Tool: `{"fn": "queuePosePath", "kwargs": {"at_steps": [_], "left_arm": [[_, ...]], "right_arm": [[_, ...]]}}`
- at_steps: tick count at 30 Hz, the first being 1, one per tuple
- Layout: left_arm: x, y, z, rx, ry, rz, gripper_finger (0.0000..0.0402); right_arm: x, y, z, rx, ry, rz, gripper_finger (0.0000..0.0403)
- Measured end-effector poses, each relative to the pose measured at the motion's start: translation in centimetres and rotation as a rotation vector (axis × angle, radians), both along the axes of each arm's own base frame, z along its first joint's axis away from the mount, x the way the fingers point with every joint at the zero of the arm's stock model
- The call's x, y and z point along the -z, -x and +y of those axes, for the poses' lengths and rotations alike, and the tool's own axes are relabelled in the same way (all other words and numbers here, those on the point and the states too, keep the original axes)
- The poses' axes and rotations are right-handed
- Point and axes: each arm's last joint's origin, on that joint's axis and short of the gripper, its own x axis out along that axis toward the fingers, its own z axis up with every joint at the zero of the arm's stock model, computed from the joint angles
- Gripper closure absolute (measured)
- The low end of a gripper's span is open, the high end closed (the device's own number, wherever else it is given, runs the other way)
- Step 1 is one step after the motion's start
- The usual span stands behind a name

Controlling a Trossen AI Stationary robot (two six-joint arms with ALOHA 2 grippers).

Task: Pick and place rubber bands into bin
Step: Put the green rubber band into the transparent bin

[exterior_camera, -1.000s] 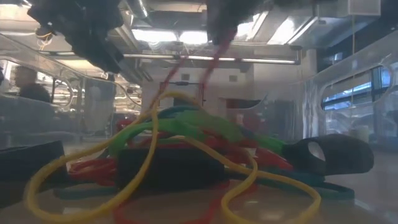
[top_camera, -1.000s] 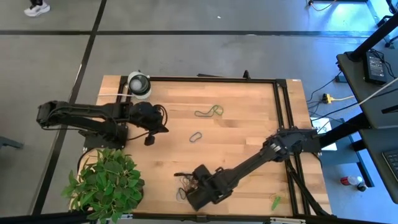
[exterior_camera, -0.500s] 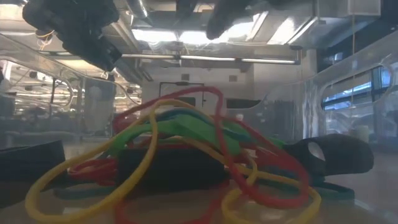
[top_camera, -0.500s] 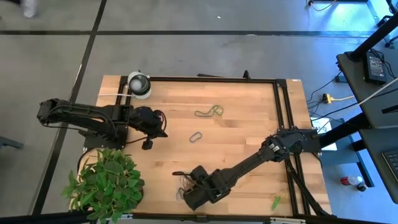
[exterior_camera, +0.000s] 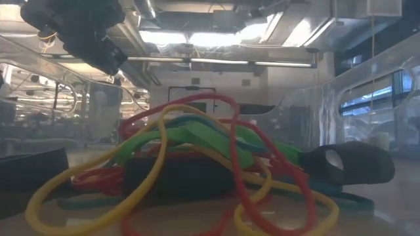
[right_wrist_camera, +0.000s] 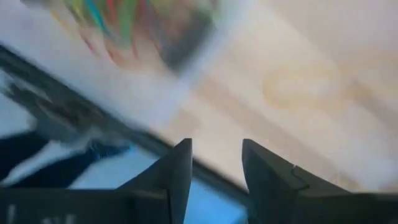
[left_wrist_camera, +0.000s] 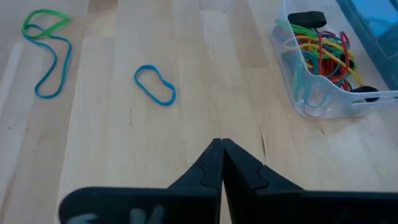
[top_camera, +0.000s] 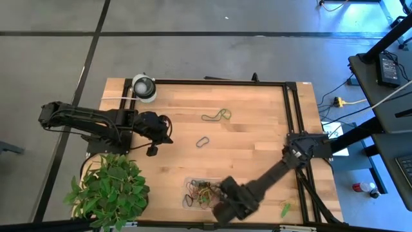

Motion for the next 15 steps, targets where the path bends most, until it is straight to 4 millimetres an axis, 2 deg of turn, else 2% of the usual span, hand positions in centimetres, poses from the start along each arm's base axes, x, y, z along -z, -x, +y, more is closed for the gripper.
{"fn": "queuePosePath", "kwargs": {"at_steps": [5, 8, 11, 15], "left_arm": [[0.0, 0.0, 0.0, -0.001, -0.002, -0.002, 0.04], [0.0, 0.0, 0.0, -0.002, -0.002, -0.005, 0.04], [-0.1, -0.1, 0.0, -0.002, -0.002, -0.009, 0.04], [-0.1, -0.1, 0.0, -0.011, 0.007, -0.007, 0.04]], "right_arm": [[0.6, 2.2, 2.6, -0.033, -0.127, 0.142, 0.0283], [2.0, 3.1, 3.2, -0.036, -0.137, 0.236, 0.0297], [3.3, 4.0, 3.0, -0.052, -0.117, 0.295, 0.0315], [4.7, 5.6, 1.8, -0.108, -0.136, 0.396, 0.0354]]}}
